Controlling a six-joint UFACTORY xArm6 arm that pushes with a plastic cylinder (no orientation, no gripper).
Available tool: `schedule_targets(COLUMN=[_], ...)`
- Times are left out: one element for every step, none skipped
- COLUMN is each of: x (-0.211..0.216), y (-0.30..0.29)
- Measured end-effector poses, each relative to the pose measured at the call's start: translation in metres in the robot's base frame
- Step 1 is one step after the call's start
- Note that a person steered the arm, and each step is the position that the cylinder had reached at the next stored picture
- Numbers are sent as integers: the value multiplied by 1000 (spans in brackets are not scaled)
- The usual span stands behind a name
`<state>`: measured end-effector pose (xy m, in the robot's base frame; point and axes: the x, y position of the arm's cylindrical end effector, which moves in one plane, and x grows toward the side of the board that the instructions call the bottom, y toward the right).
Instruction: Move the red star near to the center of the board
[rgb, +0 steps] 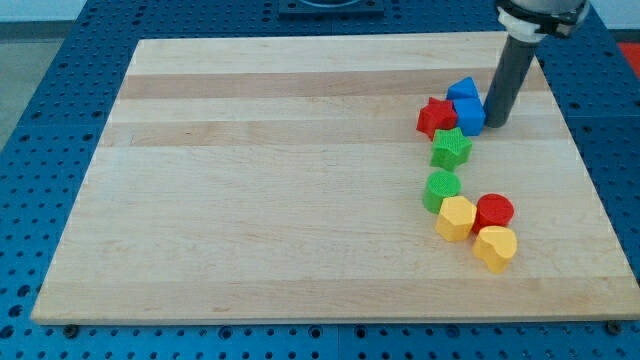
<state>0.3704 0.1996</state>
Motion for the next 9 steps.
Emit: schedule_targets(x=[2, 21, 42, 53, 47, 27, 4, -12, -12], y=[3, 10, 2, -21, -31, -41, -41, -42, -56])
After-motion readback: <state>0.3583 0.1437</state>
